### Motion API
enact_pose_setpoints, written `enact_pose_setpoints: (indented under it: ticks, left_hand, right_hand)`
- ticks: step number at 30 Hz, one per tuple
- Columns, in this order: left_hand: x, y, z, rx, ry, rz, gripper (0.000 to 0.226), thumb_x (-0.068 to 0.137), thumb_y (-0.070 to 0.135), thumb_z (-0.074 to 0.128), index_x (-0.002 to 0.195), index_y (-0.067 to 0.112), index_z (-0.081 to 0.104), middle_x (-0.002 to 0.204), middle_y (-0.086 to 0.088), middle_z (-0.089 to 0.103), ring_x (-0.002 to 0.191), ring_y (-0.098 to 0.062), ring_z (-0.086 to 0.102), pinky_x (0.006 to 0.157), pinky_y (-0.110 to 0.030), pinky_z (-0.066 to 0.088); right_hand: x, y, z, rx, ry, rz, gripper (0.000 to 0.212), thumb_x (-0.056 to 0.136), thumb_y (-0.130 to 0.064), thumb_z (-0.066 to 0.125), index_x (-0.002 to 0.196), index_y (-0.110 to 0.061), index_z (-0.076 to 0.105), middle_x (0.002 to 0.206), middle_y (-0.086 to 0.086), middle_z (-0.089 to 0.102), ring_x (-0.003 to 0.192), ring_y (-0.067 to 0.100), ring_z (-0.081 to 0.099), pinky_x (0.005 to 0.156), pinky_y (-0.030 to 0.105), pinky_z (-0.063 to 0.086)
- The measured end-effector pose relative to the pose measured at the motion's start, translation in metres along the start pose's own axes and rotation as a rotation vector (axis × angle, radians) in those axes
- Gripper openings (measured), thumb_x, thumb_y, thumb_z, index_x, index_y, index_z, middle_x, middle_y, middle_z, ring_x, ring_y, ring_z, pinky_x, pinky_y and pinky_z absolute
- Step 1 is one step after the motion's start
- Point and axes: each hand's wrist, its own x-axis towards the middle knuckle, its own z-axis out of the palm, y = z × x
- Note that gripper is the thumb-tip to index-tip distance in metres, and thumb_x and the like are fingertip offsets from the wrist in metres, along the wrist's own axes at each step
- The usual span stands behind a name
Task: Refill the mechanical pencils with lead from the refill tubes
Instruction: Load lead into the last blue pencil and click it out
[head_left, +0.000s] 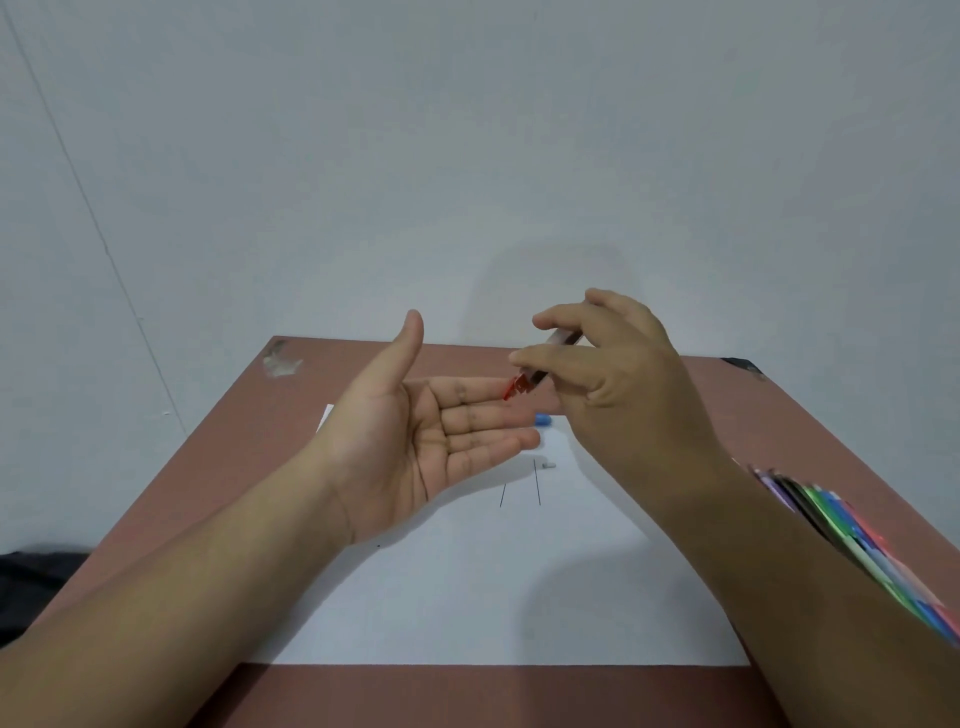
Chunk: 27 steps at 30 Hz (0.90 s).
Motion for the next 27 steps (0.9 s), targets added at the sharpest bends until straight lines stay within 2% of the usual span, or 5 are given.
enact_pose_setpoints:
  ticks: [11,17,20,22,27]
  left_hand:
    - [0.000,-0.001,0.000,0.000,-0.019,-0.009,0.093,0.092,0.074,0.036,0.123,-0.011,0.061,0.122,-0.032,0.065,0.114,-0.043,0.066,0.097,-0.044,0.053]
    - [0.000,-0.001,0.001,0.003,-0.002,-0.015,0.094,0.092,0.073,0.037,0.126,-0.012,0.058,0.122,-0.033,0.065,0.114,-0.044,0.066,0.097,-0.044,0.053]
    - [0.000,0.000,0.000,-0.005,-0.010,-0.017,0.094,0.092,0.073,0.037,0.126,-0.012,0.058,0.123,-0.033,0.064,0.115,-0.044,0.065,0.098,-0.044,0.052]
    - [0.000,0.000,-0.001,-0.008,-0.011,-0.018,0.094,0.092,0.073,0.037,0.126,-0.012,0.059,0.123,-0.033,0.064,0.115,-0.044,0.065,0.098,-0.044,0.053]
    - [0.001,-0.001,0.000,-0.002,0.009,-0.018,0.094,0.092,0.073,0.038,0.125,-0.012,0.059,0.120,-0.034,0.065,0.112,-0.044,0.066,0.097,-0.044,0.053]
  right_hand:
    - [0.002,0.000,0.002,-0.002,0.004,-0.080,0.050,0.083,0.011,0.067,0.117,-0.024,0.077,0.113,-0.004,0.069,0.109,0.031,0.059,0.084,0.032,0.051]
    - [0.004,-0.007,-0.005,0.090,-0.083,0.087,0.088,0.088,0.003,0.058,0.150,-0.053,0.032,0.108,-0.022,0.064,0.110,0.008,0.050,0.081,0.017,0.047]
    - [0.001,-0.002,-0.003,0.031,-0.032,-0.008,0.054,0.088,0.005,0.067,0.126,-0.032,0.070,0.113,-0.011,0.069,0.112,0.021,0.056,0.088,0.023,0.046]
    - [0.002,0.000,-0.001,0.011,-0.017,-0.010,0.048,0.088,0.005,0.066,0.123,-0.027,0.072,0.112,-0.008,0.070,0.111,0.025,0.058,0.090,0.022,0.043]
    - [0.004,-0.009,-0.010,0.057,-0.067,0.127,0.090,0.089,0.003,0.059,0.154,-0.050,0.026,0.108,-0.022,0.062,0.108,0.008,0.050,0.079,0.021,0.049]
